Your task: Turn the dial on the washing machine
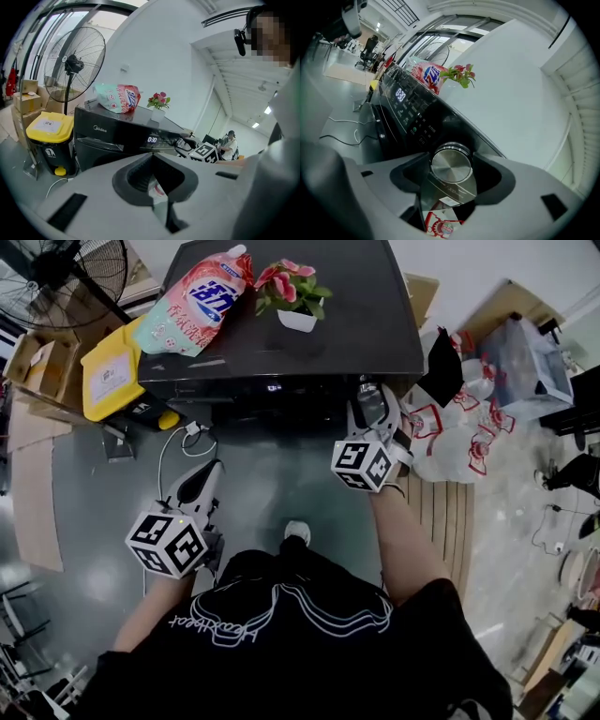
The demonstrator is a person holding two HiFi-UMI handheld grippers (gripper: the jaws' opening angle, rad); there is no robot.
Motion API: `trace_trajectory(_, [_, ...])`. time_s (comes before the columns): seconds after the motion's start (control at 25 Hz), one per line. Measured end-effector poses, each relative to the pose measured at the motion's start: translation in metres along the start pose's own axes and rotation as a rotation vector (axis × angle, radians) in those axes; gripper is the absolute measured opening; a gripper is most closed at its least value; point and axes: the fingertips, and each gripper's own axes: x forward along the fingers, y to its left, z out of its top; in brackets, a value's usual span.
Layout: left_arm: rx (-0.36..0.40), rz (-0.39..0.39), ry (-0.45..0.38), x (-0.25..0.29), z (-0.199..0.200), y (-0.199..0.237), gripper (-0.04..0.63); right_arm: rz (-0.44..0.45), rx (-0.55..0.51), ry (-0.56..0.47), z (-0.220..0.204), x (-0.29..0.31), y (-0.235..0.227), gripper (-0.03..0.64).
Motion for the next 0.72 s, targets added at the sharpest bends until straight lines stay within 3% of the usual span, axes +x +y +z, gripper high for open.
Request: trace_trajectory(0.72, [-0.007, 0.001, -0.002, -0.0048, 0.0008, -0.0056, 0.005, 0.015, 0.064, 0.003, 0.0007, 0.0002, -0.0025, 0.279])
